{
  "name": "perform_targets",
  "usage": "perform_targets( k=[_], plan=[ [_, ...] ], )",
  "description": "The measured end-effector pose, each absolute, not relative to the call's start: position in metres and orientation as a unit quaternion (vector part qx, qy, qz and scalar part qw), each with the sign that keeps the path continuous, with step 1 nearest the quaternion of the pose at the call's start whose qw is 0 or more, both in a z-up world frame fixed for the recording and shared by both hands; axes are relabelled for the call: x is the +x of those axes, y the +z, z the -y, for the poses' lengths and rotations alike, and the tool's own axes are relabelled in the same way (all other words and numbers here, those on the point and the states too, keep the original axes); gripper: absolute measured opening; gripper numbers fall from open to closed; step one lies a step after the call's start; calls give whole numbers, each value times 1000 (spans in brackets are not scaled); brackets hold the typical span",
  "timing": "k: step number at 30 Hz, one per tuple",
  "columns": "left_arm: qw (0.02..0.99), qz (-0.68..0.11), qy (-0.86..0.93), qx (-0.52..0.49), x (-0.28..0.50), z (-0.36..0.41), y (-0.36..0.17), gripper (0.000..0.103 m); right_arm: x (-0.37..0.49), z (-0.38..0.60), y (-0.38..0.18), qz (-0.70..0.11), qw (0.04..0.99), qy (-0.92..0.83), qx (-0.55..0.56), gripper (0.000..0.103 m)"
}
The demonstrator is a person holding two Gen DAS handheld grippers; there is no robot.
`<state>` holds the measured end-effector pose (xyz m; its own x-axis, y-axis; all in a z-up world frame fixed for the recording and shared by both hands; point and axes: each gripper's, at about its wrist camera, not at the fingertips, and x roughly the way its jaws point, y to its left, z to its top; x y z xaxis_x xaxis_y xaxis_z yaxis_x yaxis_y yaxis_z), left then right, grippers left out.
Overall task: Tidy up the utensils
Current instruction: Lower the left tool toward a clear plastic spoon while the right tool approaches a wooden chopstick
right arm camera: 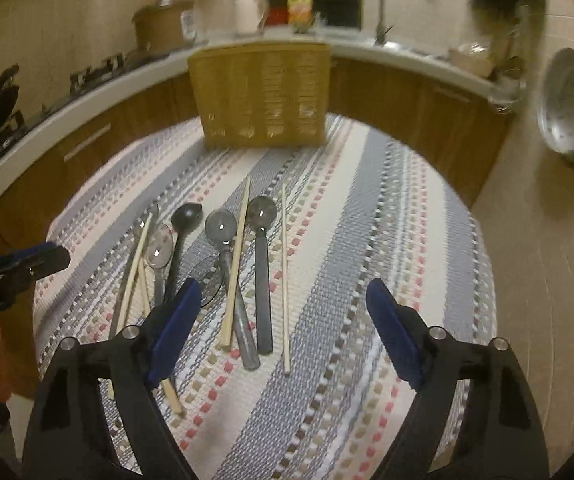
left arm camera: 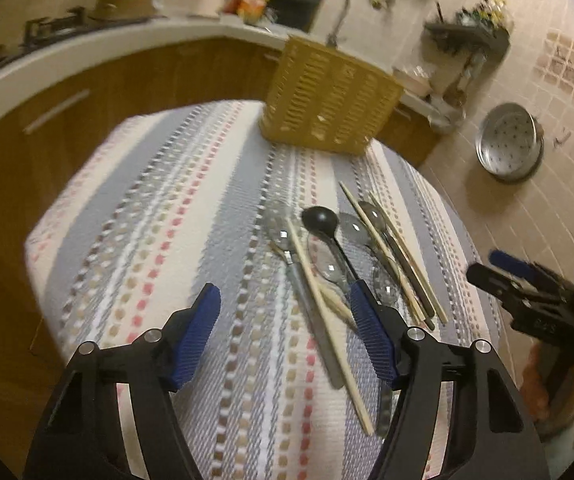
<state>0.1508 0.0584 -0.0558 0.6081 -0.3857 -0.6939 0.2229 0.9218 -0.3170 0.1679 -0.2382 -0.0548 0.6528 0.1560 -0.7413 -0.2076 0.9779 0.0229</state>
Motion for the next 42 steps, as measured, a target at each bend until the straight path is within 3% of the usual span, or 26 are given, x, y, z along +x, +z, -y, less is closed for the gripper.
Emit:
perform_targets(
  k=[5, 7, 8, 11, 24, 26, 29, 33, 37, 42],
  plan=[
    [859, -460, -210, -78, 176, -35, -77, 50, 204, 244, -60, -455, 882, 120, -21, 53],
    [862, -465, -194, -54, 183, -29, -81, 49, 220, 246, -61, -471, 873, 125, -14, 51],
    [862, -466, -192, -50, 186, -27, -82, 47, 226, 246, -62, -477, 869, 128, -13, 46],
    [859, -474, -188, -46, 192, -24, -88, 37, 236, 241, -64, -487, 863, 133, -23, 38],
    [862, -482, -153, -12, 202, -11, -90, 36, 249, 245, -88, -518, 844, 138, -11, 38],
    [861, -484, -157, -16, 205, -11, -90, 29, 255, 244, -90, -527, 838, 142, -11, 38],
    [853, -492, -168, -36, 206, -19, -91, 8, 264, 243, -90, -537, 830, 150, -4, 38],
    [852, -489, -177, -67, 204, -32, -93, 3, 276, 235, -91, -538, 831, 142, -18, 35],
    [854, -487, -161, -83, 200, -47, -94, 0, 293, 221, -98, -547, 826, 129, -45, 20],
    [848, -487, -176, -115, 198, -68, -93, 0, 303, 217, -103, -554, 823, 119, -53, 18]
  ],
)
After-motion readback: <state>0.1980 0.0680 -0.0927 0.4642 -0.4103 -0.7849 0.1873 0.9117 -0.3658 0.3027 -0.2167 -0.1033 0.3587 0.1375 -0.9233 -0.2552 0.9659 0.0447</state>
